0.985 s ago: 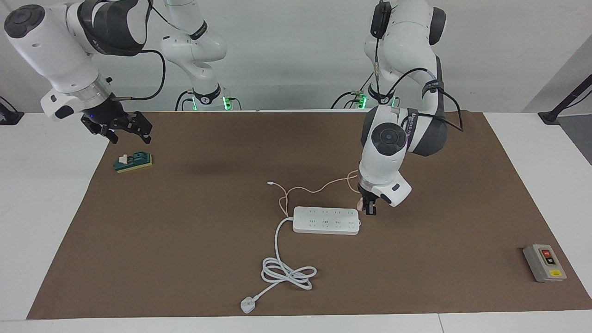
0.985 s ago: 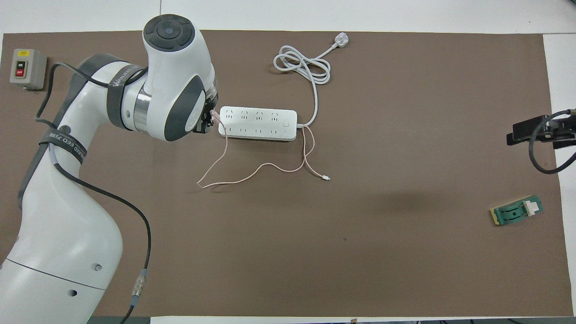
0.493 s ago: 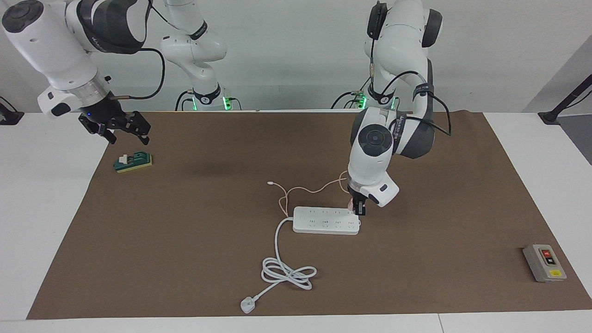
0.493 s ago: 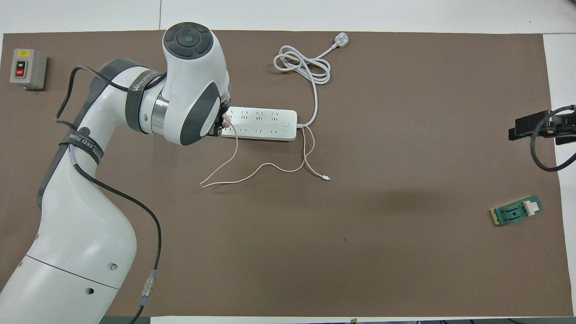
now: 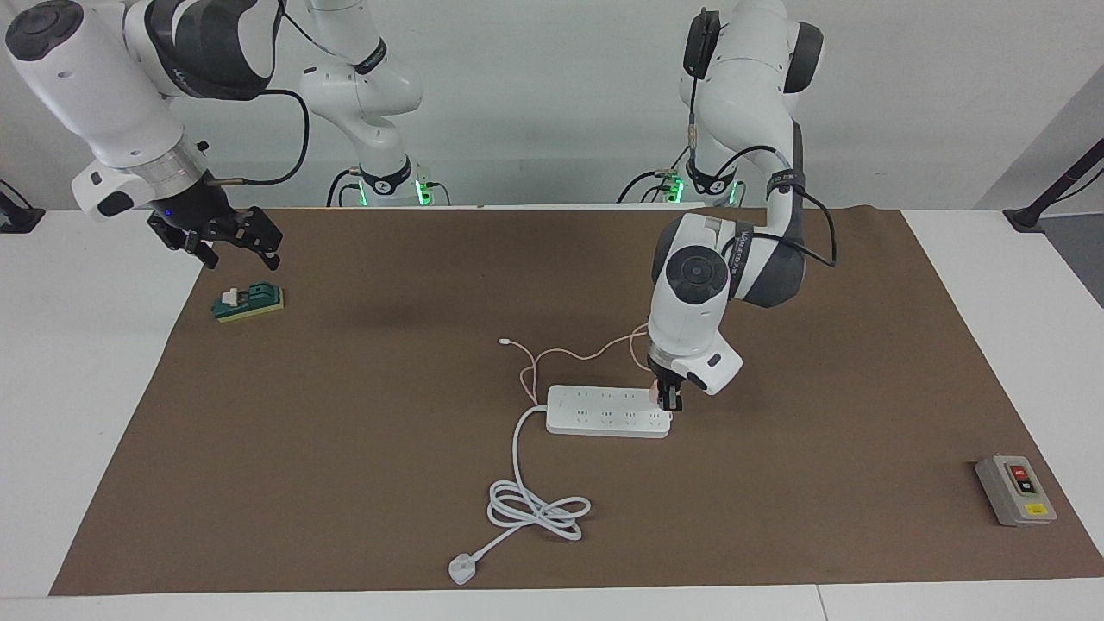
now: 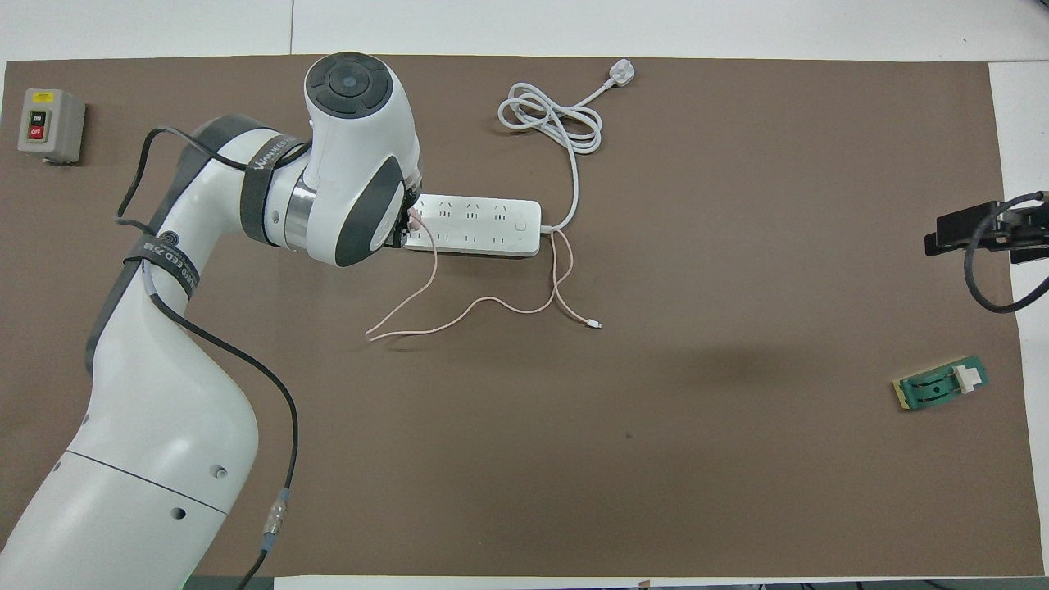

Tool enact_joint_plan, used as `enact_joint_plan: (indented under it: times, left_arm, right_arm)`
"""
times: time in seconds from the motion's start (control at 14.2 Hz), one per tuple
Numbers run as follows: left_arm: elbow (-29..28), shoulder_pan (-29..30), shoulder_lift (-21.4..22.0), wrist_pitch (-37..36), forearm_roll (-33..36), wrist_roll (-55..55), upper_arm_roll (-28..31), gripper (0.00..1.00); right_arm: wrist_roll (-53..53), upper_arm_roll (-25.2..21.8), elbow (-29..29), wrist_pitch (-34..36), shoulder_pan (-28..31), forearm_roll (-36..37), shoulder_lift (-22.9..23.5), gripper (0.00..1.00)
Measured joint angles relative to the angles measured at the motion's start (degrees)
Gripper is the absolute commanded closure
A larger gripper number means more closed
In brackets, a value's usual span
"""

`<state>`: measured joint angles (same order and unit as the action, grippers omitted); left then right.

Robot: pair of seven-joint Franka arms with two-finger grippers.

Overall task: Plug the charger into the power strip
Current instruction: 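Push the charger into the power strip socket with the left gripper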

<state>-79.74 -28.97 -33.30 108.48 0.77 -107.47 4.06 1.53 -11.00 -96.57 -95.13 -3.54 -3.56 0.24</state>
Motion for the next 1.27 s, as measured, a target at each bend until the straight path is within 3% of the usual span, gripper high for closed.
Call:
enact_joint_plan:
  times: [1.27]
  left_arm:
    - [-1.62, -0.72, 0.16, 1.21, 0.3, -0.86, 0.0, 1.0]
  right_arm:
    - [0.0, 0.04, 0.0, 0.01, -0.02, 0.0, -0.03, 0.0]
